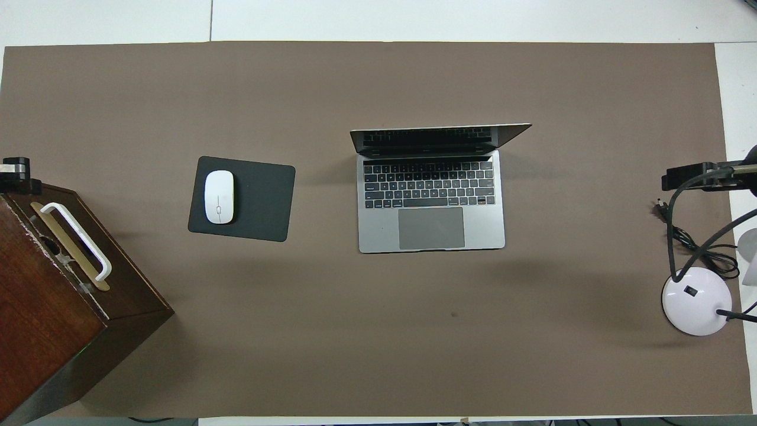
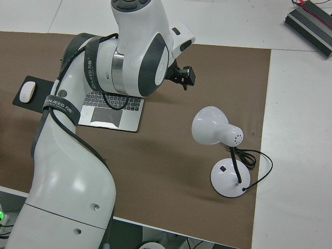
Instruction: Close laptop with both arms
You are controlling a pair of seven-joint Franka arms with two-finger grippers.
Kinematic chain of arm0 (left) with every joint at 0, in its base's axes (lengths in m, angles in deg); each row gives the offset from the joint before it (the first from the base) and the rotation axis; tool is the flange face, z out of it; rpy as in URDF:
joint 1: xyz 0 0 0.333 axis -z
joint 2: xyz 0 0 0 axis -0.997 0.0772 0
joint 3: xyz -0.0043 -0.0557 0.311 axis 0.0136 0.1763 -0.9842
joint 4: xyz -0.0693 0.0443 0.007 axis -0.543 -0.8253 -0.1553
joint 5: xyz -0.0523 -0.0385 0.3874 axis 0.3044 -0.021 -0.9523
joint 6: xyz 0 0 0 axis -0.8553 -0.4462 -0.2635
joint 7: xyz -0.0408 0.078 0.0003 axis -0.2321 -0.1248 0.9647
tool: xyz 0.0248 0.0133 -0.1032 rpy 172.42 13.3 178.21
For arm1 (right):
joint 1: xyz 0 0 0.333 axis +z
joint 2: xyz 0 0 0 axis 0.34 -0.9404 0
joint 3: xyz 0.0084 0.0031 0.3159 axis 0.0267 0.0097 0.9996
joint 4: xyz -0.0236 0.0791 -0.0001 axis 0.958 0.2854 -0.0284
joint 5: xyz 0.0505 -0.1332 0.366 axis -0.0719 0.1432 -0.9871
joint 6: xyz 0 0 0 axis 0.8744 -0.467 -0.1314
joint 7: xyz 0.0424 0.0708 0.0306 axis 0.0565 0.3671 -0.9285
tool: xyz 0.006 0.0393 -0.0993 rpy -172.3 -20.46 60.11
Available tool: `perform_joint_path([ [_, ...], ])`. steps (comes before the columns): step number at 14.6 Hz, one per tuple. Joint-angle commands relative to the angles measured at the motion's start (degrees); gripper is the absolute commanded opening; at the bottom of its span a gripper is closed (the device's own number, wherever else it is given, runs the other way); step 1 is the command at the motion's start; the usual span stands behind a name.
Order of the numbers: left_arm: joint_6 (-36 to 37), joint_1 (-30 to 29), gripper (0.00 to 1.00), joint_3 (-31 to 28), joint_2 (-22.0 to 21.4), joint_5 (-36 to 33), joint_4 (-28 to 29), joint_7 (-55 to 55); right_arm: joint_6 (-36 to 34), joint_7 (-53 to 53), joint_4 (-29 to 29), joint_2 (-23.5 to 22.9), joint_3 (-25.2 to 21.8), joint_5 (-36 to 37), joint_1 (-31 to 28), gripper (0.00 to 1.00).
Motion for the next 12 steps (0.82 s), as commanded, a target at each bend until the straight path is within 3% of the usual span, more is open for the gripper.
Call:
perform_joint_path([
  [1,-3.03,-0.61,0.00,0.37,-0.11,0.68,0.80,0.66,5.42,-1.83,-1.19,-0.49,0.50,-1.24,-1.31,1.00],
  [9,-9.19,-0.70,0.00,0.37,0.16,2.79,1.25,0.40,24.31,-5.52,-0.14,-8.75,0.50,-1.16,-2.89,1.00],
  [12,-10.76,0.00,0.00,0.72,-0.54,2.87,3.78,0.31,25.30,-1.59,1.09,-9.81,1.37,-1.16,-1.14,1.00],
])
